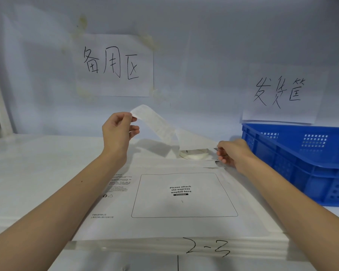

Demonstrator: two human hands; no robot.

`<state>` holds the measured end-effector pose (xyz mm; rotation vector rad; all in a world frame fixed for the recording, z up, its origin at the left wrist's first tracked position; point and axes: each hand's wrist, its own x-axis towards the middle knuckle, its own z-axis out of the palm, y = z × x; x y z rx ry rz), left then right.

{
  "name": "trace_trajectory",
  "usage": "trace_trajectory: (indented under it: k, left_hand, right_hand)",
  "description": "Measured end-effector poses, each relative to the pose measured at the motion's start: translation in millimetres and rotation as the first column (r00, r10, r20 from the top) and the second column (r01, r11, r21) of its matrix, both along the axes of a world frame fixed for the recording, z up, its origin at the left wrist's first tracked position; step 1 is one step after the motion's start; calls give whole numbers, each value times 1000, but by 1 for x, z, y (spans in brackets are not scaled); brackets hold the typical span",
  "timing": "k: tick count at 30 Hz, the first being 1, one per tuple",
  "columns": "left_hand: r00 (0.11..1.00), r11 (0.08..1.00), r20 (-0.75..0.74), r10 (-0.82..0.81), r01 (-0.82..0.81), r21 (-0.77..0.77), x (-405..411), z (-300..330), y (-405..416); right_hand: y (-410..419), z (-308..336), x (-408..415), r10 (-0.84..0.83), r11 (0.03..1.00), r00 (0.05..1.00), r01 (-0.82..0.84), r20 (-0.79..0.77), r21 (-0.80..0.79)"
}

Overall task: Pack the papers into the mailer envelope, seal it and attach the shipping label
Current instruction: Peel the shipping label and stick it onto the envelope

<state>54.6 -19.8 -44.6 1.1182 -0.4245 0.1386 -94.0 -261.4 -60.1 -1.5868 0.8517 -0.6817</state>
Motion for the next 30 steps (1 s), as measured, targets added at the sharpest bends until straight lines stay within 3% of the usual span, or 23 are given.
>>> trace_trajectory:
  k: [5,8,13,16,20,30]
  left_hand:
    - [997,997,-5,76,-76,-27,0,0,2]
    - [996,997,67,59,-63,49,-4,0,0]
    - [955,963,298,1,-81,257,-20,-3,-2]
    - [906,929,417,-73,-91,359,-32,-6,-5]
    - [874,911,461,-156,-53,408,-48,-7,-10]
    - [789,879,552,-269,-33,476,-62,-10,-11]
  right_hand:
    - [0,-2,1,25,999,1000,-25,14,25]
    - [1,-3,1,29,999,1000,-29,-11,20]
    - [11,-1,-3,-14,980,1000,19,26,-199]
    - [30,9,-5,130,958,983,-92,126,-273]
    - [55,19,-5,379,907,908,-327,178,-265]
    - [64,26,-7,496,861,840,-442,220,-252]
